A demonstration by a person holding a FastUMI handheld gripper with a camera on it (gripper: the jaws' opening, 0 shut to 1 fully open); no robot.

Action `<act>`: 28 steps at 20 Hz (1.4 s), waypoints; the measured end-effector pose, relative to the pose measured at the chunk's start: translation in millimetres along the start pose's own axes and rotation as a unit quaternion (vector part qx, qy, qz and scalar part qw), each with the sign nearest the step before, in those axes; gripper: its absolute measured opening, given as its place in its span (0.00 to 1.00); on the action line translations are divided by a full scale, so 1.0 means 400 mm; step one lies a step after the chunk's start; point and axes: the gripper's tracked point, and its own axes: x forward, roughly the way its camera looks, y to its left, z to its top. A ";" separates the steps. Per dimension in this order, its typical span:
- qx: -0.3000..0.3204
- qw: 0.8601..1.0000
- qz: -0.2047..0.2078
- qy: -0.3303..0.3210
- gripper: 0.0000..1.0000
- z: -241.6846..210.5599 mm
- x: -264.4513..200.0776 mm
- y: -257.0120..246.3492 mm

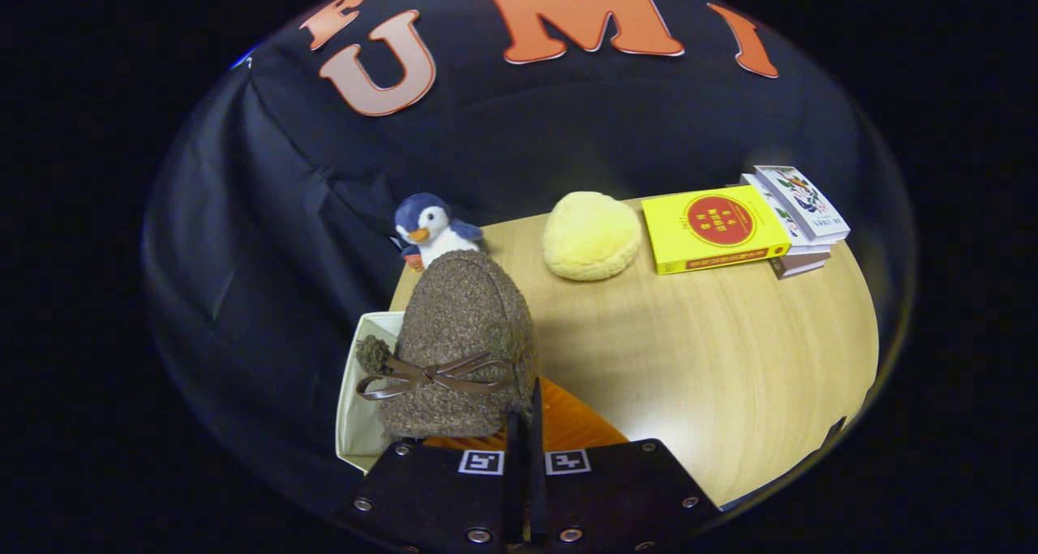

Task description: Open the storage box then place both shoes into the box .Put the left shoe in first, then the right shoe, with the right side of both shoes facing outward in a uniform manner.

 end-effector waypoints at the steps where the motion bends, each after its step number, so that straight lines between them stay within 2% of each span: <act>1: -0.008 1.000 0.001 0.003 0.04 -0.004 0.011 0.036; 5: -0.028 0.999 -0.001 0.024 0.04 -0.046 0.067 0.161; 10: -0.037 0.997 -0.033 0.061 0.04 -0.131 0.156 0.202; 16: -0.068 0.989 -0.100 0.088 0.05 -0.205 0.254 0.167; 20: -0.083 0.984 -0.127 0.093 0.12 -0.227 0.281 0.146; 22: -0.089 0.985 -0.115 0.096 0.16 -0.233 0.282 0.157; 28: -0.083 0.993 -0.033 0.075 0.43 -0.200 0.169 0.191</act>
